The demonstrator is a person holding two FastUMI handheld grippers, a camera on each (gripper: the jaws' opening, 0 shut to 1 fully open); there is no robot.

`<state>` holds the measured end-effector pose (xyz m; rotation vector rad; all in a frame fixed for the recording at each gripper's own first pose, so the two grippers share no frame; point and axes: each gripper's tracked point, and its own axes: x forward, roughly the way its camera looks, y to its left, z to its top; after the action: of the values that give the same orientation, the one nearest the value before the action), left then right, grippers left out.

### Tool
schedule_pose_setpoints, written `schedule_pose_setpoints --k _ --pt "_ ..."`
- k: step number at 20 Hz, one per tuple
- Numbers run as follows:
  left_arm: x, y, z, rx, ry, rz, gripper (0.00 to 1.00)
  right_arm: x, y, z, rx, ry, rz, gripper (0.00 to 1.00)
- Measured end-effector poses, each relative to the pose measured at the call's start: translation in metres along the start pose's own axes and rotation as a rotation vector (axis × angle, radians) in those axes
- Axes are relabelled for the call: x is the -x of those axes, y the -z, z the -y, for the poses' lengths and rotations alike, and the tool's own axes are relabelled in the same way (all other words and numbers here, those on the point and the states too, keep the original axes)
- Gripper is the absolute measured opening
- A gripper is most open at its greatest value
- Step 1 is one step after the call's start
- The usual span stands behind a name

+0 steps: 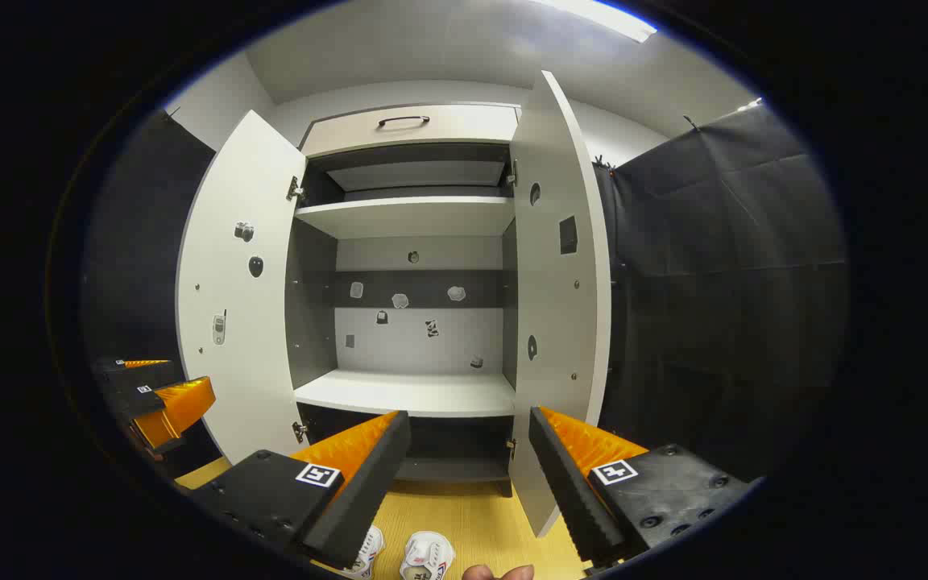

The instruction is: Grab one shoe with the right hand and put it into the shoe cabinet, grab the other shoe with the left hand and put it into the shoe cabinet; then close the right door with the right hand and the left door with the left hand.

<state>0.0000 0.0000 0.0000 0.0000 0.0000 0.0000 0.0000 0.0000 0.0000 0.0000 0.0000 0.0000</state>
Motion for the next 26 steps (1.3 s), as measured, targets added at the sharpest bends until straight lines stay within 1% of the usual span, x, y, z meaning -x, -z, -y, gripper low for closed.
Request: schedule_pose_setpoints --k 14,18,22,26 --pt "0.001 -0.001 -0.001 0.001 -0.004 0.006 0.95 0.002 0.0 0.0 -0.01 0.009 0.005 0.97" --pt "0.002 -0.001 -0.002 0.004 -0.009 0.006 0.95 0.003 0.007 -0.008 -0.013 -0.01 -0.013 0.97" --pt "0.001 0.004 -0.002 0.007 -0.013 0.003 0.95 0.008 0.035 -0.02 -0.024 -0.028 -0.077 0.97" --pt "0.005 0.022 -0.012 0.004 -0.019 -0.012 0.95 0.021 0.089 -0.04 -0.042 -0.067 -0.178 0.98"
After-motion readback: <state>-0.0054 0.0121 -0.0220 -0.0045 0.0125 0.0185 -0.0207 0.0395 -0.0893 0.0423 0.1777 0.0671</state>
